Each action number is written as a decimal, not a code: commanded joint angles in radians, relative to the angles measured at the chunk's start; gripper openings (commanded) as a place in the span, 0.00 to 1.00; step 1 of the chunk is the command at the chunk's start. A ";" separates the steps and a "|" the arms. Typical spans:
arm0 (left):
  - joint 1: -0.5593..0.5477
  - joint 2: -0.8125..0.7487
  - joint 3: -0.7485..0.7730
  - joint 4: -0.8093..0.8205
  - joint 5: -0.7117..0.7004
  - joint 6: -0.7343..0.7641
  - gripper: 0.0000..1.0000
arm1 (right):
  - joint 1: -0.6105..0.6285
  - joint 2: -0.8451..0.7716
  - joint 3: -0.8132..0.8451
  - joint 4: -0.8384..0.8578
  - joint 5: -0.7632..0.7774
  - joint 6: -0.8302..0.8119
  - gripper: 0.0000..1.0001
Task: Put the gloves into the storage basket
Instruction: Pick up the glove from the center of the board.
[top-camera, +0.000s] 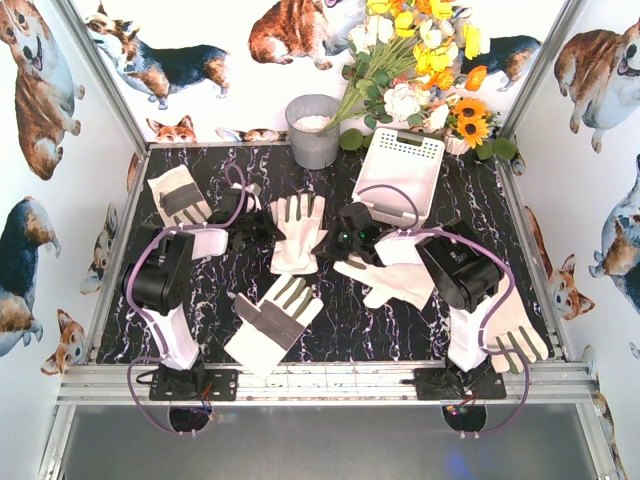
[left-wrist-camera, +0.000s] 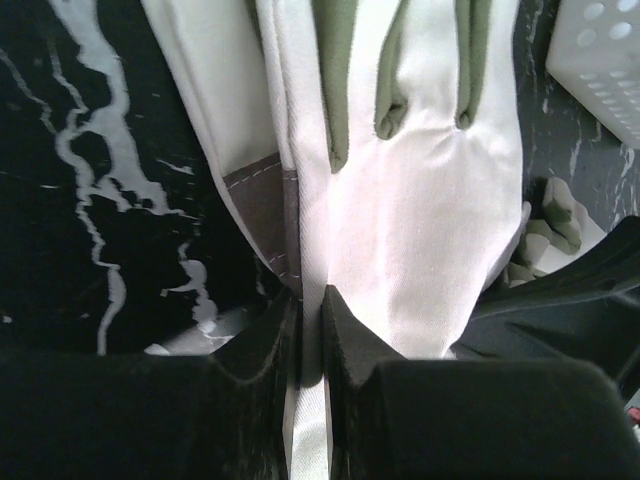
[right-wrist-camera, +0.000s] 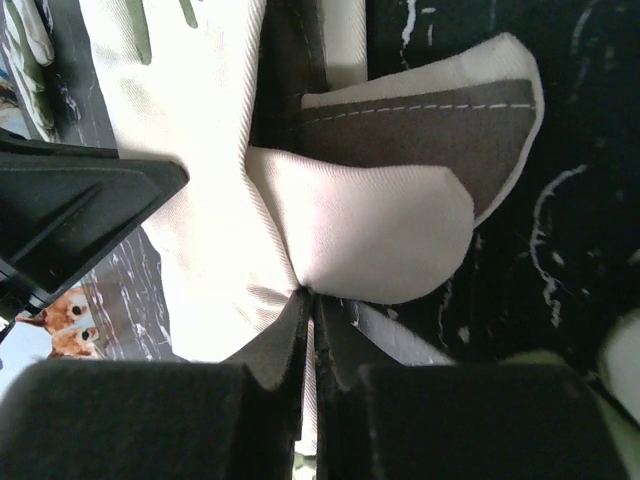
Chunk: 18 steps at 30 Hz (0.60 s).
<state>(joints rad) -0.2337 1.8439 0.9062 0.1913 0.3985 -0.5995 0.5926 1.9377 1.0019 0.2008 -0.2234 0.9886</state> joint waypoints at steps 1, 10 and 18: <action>-0.034 -0.069 0.017 -0.042 -0.034 0.020 0.00 | -0.032 -0.094 -0.016 -0.009 -0.010 -0.049 0.00; -0.116 -0.180 0.019 -0.077 -0.156 0.004 0.00 | -0.049 -0.251 -0.046 -0.084 -0.015 -0.117 0.00; -0.218 -0.234 0.110 -0.119 -0.252 0.002 0.00 | -0.073 -0.449 -0.058 -0.240 0.040 -0.225 0.00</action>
<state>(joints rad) -0.4065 1.6505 0.9432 0.0856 0.2165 -0.5995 0.5320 1.6093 0.9504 0.0208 -0.2337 0.8478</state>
